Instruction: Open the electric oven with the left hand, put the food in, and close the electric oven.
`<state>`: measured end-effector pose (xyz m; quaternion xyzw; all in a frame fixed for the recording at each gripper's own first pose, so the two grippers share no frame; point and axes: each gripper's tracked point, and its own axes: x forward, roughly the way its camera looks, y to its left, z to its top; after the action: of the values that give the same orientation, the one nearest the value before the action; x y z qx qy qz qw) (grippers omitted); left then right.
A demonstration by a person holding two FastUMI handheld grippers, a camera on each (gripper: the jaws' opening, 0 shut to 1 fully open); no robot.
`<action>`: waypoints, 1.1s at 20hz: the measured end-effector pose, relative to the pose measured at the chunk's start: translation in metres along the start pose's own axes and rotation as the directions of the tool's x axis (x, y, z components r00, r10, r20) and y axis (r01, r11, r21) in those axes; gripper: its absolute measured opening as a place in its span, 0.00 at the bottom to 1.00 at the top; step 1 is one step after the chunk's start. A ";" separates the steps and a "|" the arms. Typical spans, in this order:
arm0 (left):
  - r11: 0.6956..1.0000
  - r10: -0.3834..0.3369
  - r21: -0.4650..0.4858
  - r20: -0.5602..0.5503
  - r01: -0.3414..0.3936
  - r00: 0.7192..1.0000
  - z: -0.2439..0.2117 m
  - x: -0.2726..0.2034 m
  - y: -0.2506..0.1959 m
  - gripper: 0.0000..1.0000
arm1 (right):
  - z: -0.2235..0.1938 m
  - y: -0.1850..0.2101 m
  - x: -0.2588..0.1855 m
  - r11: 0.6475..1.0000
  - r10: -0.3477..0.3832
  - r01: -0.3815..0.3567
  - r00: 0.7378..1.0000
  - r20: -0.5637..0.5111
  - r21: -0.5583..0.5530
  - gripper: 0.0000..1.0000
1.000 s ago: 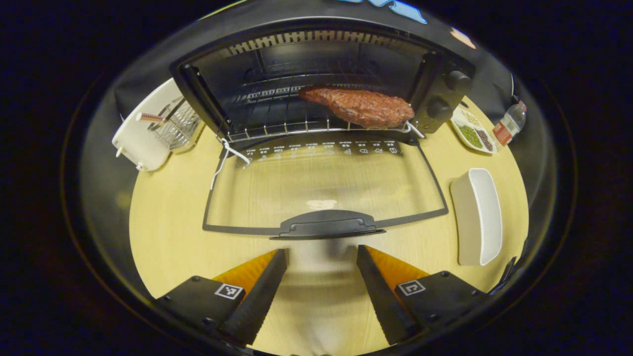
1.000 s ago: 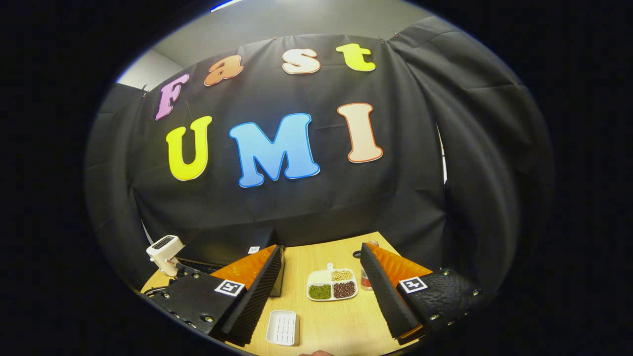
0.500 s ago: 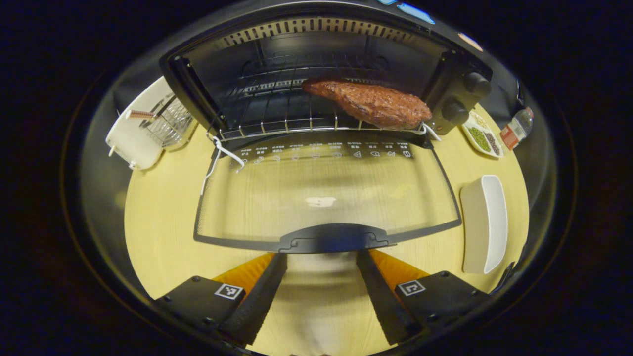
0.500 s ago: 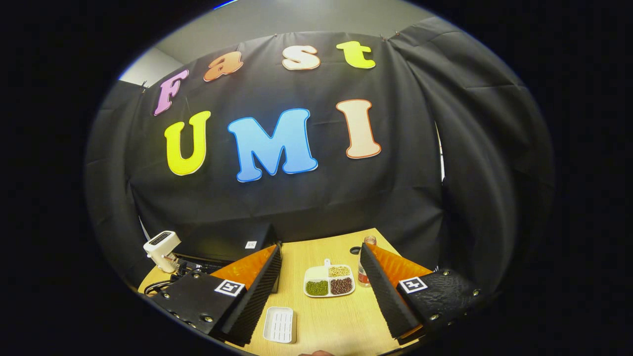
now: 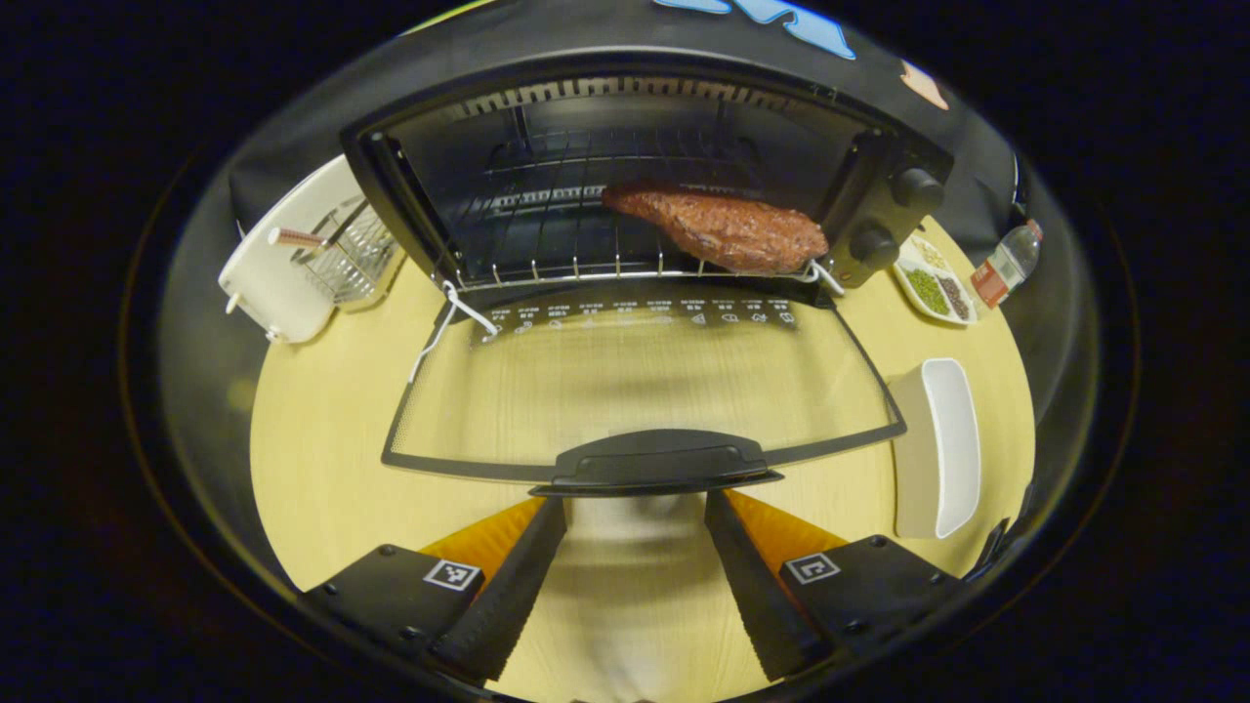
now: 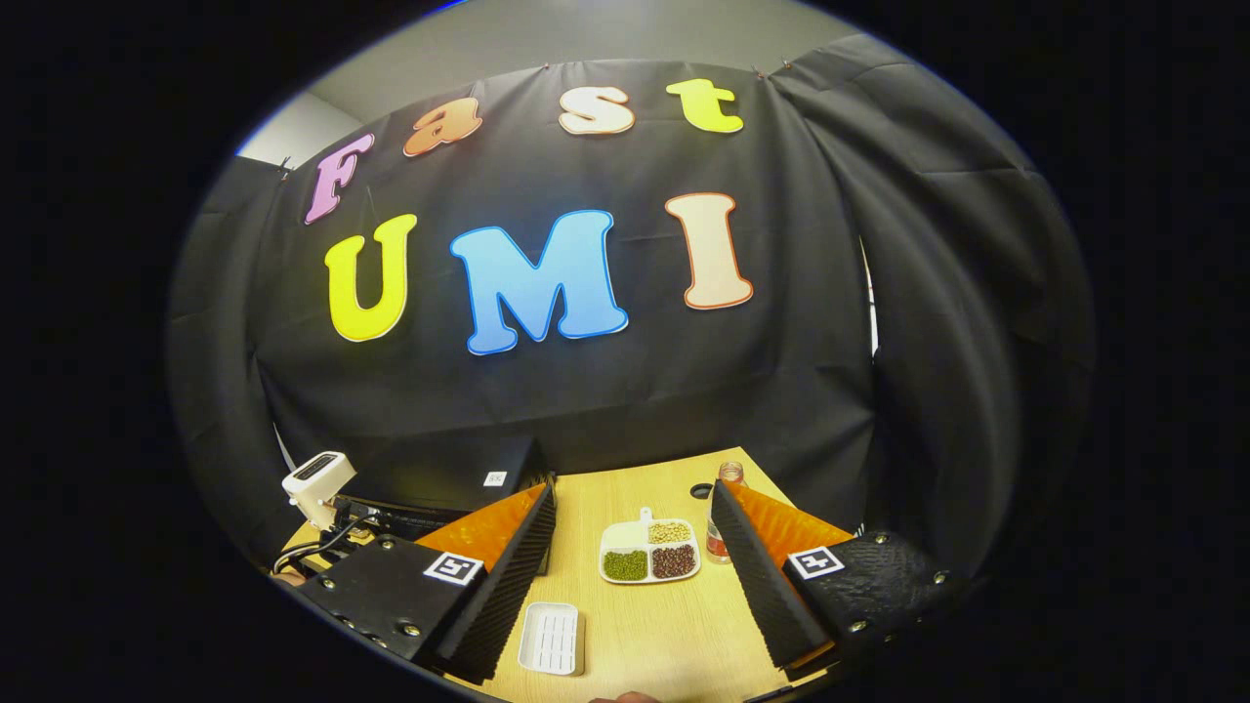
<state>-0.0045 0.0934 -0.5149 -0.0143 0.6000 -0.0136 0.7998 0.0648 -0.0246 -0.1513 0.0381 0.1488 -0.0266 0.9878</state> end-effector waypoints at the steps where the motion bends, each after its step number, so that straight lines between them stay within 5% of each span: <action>1: 1.000 0.000 0.005 0.012 0.000 1.000 0.001 -0.004 0.000 0.98 | -0.001 0.003 0.001 1.000 0.004 -0.004 1.000 -0.002 0.001 0.98; 3: 1.000 -0.002 0.009 0.033 0.002 0.999 0.005 -0.012 0.000 0.97 | -0.001 0.009 0.001 1.000 0.018 -0.018 1.000 -0.002 -0.002 0.91; 5: 1.000 -0.003 0.007 0.056 0.003 0.998 0.009 -0.020 -0.001 0.97 | 0.000 0.013 0.001 1.000 0.030 -0.030 1.000 0.000 -0.008 0.98; 8: 1.000 -0.004 0.014 0.089 0.002 0.996 0.013 -0.031 0.000 0.97 | 0.002 0.019 0.000 0.999 0.044 -0.044 0.999 0.007 -0.016 0.91; 10: 1.000 -0.004 0.014 0.098 0.002 0.995 0.015 -0.035 -0.001 0.97 | 0.000 0.020 0.000 0.999 0.048 -0.048 0.999 0.002 -0.014 0.98; 11: 1.000 -0.002 0.015 0.101 0.001 0.995 0.016 -0.037 0.000 0.97 | 0.001 0.020 0.000 0.999 0.049 -0.049 0.999 0.002 -0.011 0.91; 14: 1.000 0.003 0.024 0.132 -0.006 0.991 0.023 -0.044 0.001 1.00 | 0.001 0.021 -0.003 0.999 0.051 -0.051 0.999 0.006 -0.012 0.91; 15: 1.000 0.002 0.023 0.136 -0.005 0.991 0.025 -0.046 0.001 0.97 | 0.001 0.021 -0.002 0.999 0.051 -0.051 0.999 0.005 -0.011 0.98; 16: 1.000 0.000 0.022 0.143 -0.003 0.990 0.027 -0.048 0.001 1.00 | 0.001 0.020 -0.003 0.999 0.050 -0.050 0.999 0.004 -0.010 0.91; 19: 0.999 0.003 0.032 0.169 -0.008 0.986 0.035 -0.053 0.000 1.00 | 0.000 0.018 -0.004 0.999 0.042 -0.042 0.999 -0.001 -0.009 0.91; 22: 0.999 0.001 0.044 0.202 -0.010 0.979 0.047 -0.062 -0.004 1.00 | 0.003 0.017 -0.006 0.999 0.037 -0.037 0.999 0.004 -0.011 0.98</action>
<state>0.0230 0.0926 -0.4426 0.0039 0.5152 -0.0234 0.8567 0.0610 -0.0081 -0.1458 0.0354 0.1459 -0.0076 0.9886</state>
